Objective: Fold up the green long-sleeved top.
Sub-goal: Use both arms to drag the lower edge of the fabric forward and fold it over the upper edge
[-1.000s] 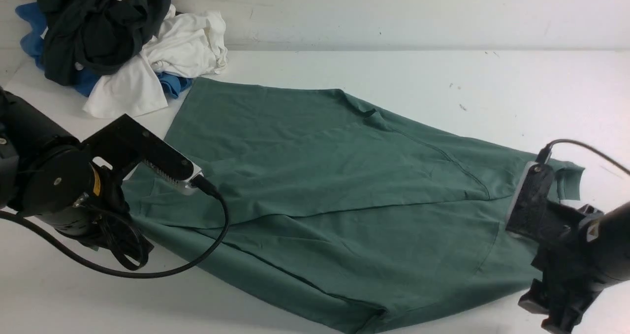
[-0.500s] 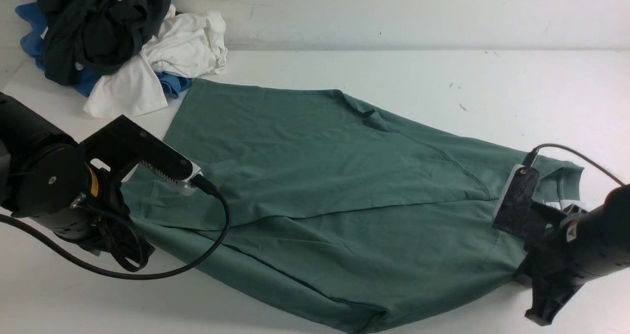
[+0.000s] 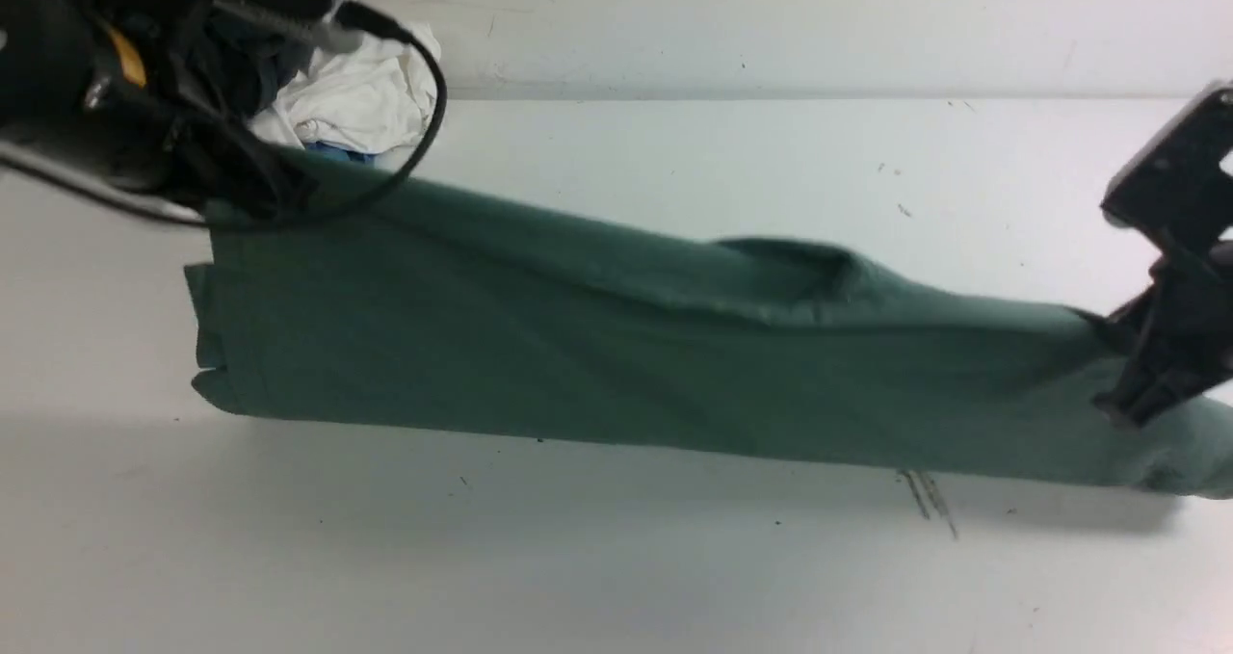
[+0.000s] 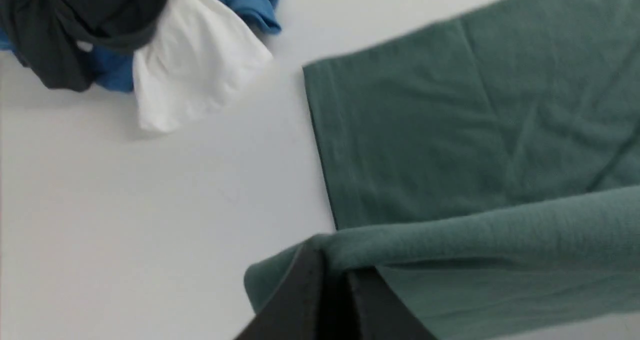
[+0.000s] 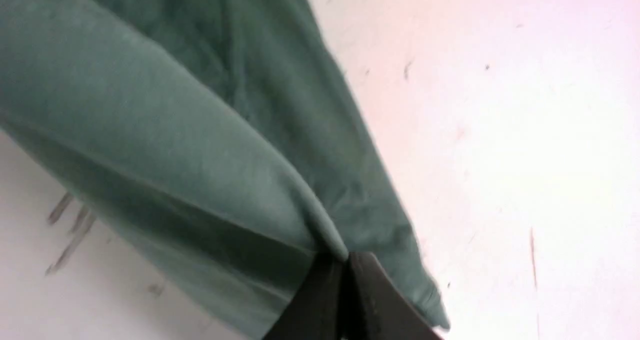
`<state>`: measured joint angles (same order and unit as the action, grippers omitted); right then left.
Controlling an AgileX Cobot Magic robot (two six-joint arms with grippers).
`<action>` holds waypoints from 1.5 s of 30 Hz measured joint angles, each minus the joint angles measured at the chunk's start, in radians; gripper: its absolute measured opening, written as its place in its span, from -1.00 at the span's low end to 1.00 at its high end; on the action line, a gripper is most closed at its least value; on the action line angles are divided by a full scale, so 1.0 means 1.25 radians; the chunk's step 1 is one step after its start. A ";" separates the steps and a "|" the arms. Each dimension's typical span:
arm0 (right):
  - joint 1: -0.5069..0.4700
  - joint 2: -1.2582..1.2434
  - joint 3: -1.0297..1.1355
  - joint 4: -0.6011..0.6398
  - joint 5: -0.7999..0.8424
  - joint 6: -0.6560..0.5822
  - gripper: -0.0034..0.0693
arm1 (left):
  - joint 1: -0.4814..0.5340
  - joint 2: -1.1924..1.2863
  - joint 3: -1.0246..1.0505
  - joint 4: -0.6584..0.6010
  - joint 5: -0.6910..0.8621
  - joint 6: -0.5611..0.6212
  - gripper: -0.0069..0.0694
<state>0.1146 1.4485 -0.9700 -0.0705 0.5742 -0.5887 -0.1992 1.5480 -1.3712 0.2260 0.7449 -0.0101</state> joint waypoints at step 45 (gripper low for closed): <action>0.255 0.620 -0.535 0.413 0.044 -0.227 -0.94 | 0.046 0.487 -0.209 -0.354 0.265 0.246 -0.84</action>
<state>0.4330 2.2229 -1.6390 0.4453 0.6287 -0.8723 -0.1416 2.1572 -1.6328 -0.2161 1.0766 0.2969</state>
